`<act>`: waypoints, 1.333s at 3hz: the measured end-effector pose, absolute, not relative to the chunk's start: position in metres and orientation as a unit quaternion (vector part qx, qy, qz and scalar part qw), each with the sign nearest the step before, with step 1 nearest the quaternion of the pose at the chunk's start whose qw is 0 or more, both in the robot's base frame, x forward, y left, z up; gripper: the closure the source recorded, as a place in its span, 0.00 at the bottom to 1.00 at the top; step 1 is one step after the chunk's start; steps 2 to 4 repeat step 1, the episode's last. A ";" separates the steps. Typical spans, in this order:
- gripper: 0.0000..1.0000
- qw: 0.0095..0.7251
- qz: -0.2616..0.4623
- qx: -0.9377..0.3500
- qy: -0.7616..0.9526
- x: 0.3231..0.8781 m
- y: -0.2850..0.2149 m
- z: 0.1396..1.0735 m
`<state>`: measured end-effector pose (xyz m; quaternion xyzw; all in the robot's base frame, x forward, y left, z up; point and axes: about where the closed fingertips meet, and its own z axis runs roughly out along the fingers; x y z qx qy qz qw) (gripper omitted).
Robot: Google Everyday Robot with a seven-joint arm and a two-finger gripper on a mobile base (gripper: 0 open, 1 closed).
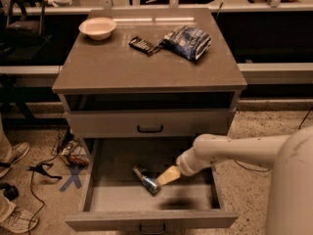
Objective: Place redbull can into top drawer
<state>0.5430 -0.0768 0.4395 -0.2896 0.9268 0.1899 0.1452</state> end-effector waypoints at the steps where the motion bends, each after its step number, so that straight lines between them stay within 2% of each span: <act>1: 0.00 0.141 0.160 -0.266 0.940 0.535 -0.130 0.465; 4: 0.00 0.141 0.160 -0.266 0.940 0.535 -0.130 0.465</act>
Offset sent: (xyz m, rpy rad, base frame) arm 0.0000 0.0000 0.0000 0.0000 0.0000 0.0000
